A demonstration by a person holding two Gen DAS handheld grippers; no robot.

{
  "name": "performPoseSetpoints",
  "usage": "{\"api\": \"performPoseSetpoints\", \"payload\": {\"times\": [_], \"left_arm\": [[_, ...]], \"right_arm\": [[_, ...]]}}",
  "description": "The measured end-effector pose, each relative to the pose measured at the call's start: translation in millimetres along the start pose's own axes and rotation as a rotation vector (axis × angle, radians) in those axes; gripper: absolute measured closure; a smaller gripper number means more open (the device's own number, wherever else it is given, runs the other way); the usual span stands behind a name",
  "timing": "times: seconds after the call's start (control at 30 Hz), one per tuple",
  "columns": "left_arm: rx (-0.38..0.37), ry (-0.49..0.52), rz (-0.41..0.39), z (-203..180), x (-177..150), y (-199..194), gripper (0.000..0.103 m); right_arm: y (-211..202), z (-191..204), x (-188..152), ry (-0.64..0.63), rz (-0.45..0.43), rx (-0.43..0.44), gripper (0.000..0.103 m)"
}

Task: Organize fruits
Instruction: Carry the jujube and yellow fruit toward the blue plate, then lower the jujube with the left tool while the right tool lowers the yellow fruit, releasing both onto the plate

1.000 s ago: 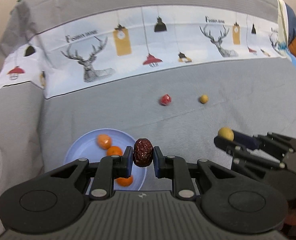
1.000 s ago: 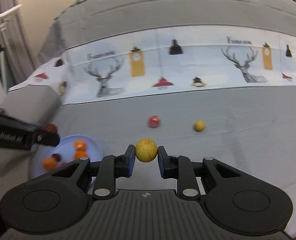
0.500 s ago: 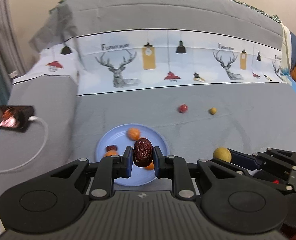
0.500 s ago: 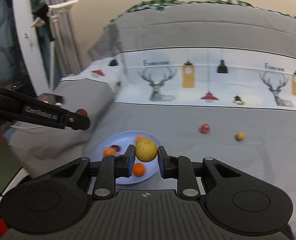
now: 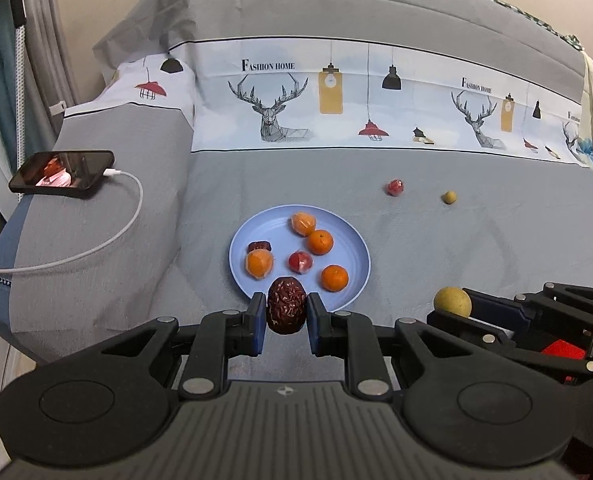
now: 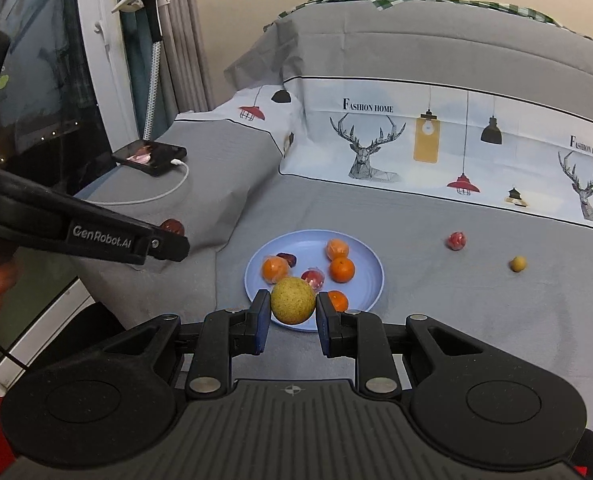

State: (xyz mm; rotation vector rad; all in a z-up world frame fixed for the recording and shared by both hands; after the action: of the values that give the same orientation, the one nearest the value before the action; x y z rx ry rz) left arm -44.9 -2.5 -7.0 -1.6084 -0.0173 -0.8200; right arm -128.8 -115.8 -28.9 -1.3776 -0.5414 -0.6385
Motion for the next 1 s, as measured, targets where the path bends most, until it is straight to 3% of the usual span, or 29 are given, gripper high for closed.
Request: {"api": "performPoseSetpoints", "payload": {"times": [1.0], "left_arm": [[-0.029,-0.038,0.011,10,8,11,0.080]], "right_arm": [[16,3,1,-0.026,0.059,-0.014,0.077]]}}
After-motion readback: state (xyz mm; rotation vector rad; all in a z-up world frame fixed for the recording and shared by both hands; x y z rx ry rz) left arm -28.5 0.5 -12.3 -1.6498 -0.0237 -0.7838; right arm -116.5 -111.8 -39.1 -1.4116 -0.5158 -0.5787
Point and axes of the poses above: each gripper's, at about its wrist camera, not at the fingertips, and y roughly the way its jaws point, z to its left, x to its top, the point moved 6 cm from there along y, roughly the way its jaws point, and after that the axes turned 11 degrees about z, right-handed, at the moved point
